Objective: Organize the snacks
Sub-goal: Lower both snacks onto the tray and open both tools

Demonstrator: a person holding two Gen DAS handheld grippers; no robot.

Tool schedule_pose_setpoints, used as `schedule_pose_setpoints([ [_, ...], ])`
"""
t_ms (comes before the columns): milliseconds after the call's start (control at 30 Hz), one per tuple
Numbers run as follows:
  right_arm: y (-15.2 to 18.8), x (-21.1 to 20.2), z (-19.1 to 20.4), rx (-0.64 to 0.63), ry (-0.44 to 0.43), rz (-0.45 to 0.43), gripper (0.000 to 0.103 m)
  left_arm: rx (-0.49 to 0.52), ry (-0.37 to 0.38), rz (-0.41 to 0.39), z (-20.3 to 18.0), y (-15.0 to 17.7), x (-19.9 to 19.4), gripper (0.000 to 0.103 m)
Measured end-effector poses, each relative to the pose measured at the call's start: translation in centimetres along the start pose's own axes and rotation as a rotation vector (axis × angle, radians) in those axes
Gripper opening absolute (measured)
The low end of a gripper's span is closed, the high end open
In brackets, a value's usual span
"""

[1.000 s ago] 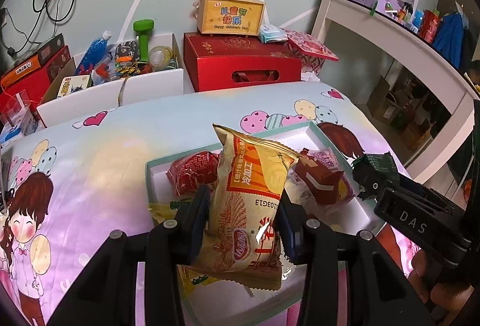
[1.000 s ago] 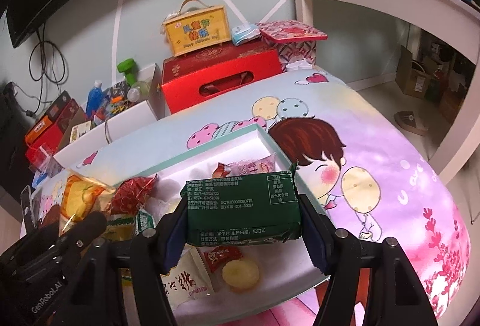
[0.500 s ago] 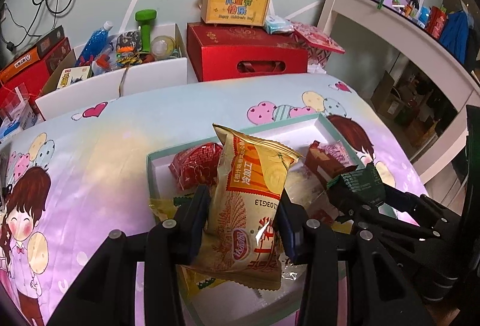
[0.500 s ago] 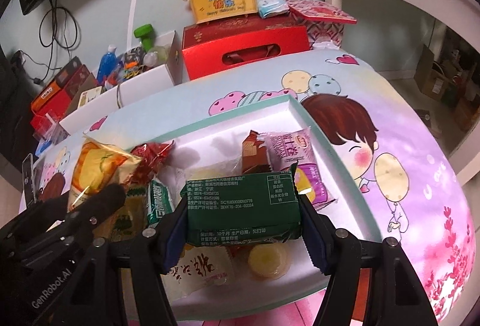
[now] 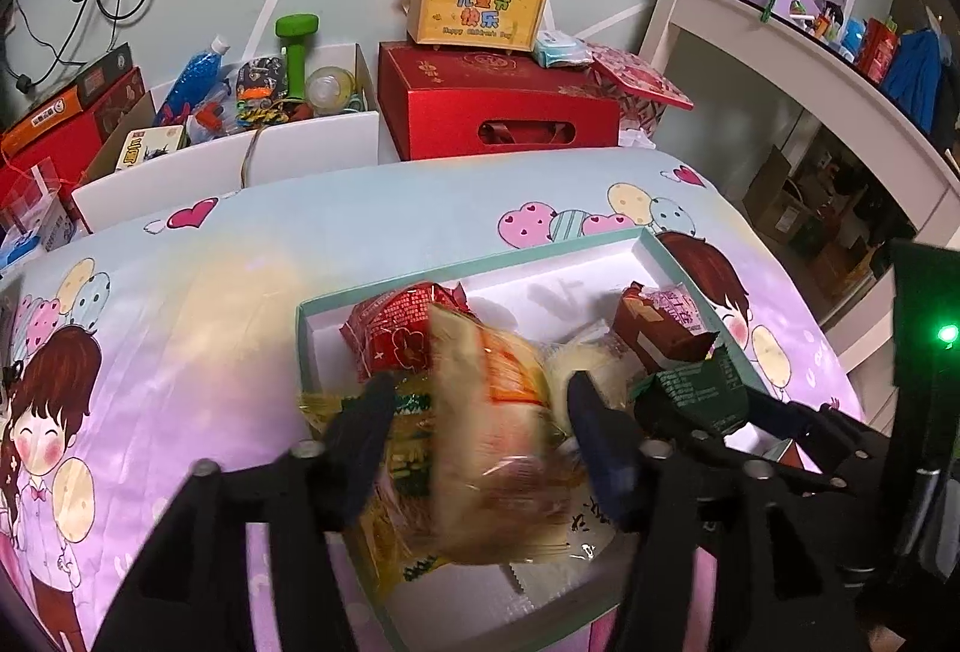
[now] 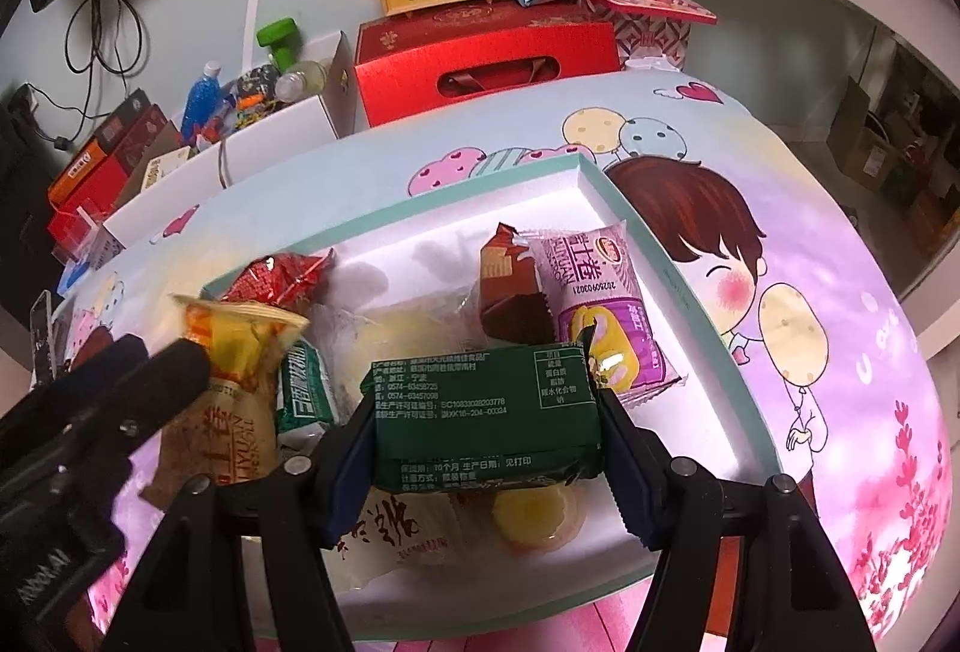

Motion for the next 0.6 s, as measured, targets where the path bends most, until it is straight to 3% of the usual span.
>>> schedule_pose_setpoints([
  [267, 0.1, 0.4, 0.3, -0.016, 0.019, 0.016, 0.072, -0.039, -0.026, -0.003, 1.2, 0.0, -0.7, 0.062],
  [600, 0.0, 0.5, 0.3, -0.017, 0.033, 0.010, 0.088, -0.123, -0.076, 0.018, 4.0, 0.3, -0.7, 0.063],
])
Point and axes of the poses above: each gripper's, at about its wrist camera, not at the fingertips, and x roughly the way its jaws point, z to its left, y to its underside, the point moved 7 cm from there along x, roughly the way its jaws point, and after that the axes turned 14 degrees about z, right-handed, at the moved point
